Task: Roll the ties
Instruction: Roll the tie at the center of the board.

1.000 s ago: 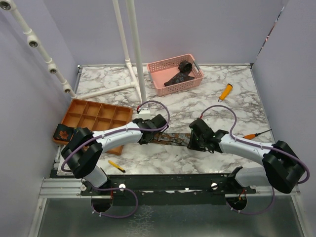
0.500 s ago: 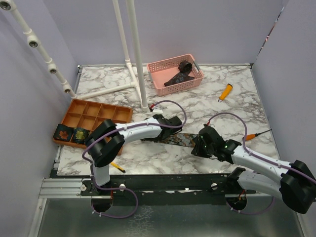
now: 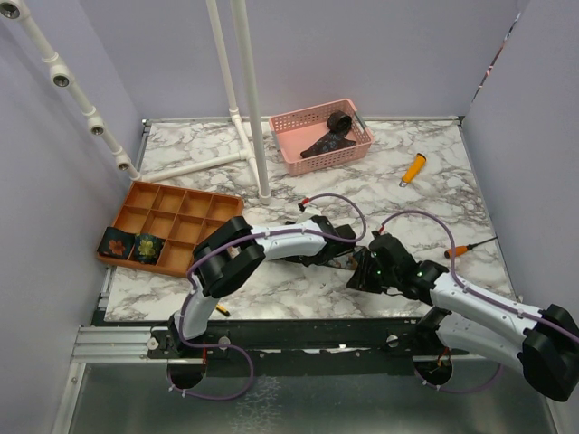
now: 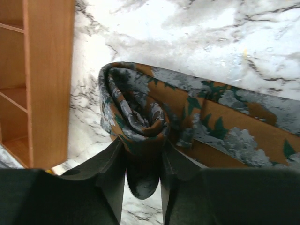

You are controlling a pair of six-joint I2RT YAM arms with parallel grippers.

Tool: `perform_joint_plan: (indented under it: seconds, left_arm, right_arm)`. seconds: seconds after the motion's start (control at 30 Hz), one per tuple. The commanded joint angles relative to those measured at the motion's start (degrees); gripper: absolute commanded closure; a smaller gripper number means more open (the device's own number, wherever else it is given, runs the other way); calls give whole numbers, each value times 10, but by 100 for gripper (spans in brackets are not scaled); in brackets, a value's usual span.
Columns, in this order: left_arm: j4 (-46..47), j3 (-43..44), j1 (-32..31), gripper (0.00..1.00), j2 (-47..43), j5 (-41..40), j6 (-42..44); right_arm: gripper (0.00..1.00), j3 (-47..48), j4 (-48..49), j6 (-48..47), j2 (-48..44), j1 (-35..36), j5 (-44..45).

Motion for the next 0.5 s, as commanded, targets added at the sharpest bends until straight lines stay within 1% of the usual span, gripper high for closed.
perform_joint_plan:
  seconds: [0.0, 0.03, 0.2, 0.47]
  left_arm:
    - [44, 24, -8, 63, 13, 52, 20]
    - [50, 27, -8, 59, 12, 58, 25]
    - [64, 38, -9, 34, -6, 79, 42]
    - [83, 13, -11, 2, -76, 106, 57]
  right_arm:
    - [68, -9, -9, -1, -15, -2, -21]
    - [68, -10, -10, 0, -21, -2, -21]
    - [68, -14, -16, 6, -34, -2, -20]
    - [67, -11, -23, 4, -37, -2, -25]
